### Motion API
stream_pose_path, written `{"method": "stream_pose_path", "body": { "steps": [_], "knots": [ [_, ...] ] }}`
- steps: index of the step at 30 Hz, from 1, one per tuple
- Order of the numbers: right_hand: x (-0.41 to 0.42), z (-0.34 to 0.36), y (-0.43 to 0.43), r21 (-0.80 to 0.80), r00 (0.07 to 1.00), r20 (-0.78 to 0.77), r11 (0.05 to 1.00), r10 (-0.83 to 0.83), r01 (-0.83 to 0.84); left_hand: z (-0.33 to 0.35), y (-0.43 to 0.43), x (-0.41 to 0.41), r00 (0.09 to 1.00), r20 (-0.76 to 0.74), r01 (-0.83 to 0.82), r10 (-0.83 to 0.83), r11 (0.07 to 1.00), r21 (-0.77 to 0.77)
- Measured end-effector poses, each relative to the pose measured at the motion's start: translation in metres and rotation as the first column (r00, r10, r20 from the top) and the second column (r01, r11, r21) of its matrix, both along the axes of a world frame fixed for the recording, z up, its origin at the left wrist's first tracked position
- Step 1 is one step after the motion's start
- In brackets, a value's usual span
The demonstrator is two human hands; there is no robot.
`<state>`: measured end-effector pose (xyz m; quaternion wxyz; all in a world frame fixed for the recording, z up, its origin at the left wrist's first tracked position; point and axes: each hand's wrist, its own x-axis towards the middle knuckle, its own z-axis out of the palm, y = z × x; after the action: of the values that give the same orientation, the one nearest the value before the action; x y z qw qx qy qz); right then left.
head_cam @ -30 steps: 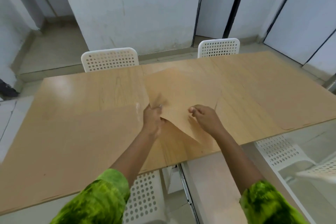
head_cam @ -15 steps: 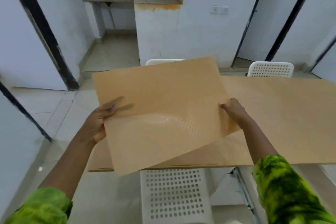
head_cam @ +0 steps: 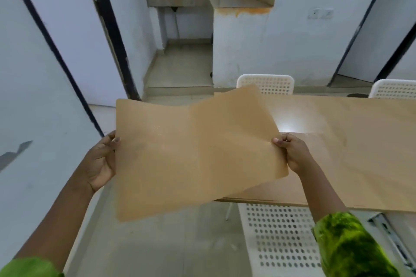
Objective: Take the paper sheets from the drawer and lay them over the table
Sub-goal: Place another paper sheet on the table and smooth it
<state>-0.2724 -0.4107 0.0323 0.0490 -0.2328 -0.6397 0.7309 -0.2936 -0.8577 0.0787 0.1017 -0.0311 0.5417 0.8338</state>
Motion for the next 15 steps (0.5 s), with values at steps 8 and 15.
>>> {"method": "stream_pose_path", "body": {
  "steps": [8, 15],
  "knots": [
    [-0.077, -0.032, -0.045, -0.076, 0.995, -0.002, 0.992, -0.102, 0.101, -0.031, -0.031, -0.082, 0.987, 0.069, -0.128, 0.147, 0.967, -0.222],
    [-0.167, -0.039, -0.045, -0.117, 0.984, 0.038, 0.977, -0.176, 0.179, -0.026, -0.032, -0.216, 0.985, 0.051, -0.15, 0.163, 0.97, -0.193]
  ]
}}
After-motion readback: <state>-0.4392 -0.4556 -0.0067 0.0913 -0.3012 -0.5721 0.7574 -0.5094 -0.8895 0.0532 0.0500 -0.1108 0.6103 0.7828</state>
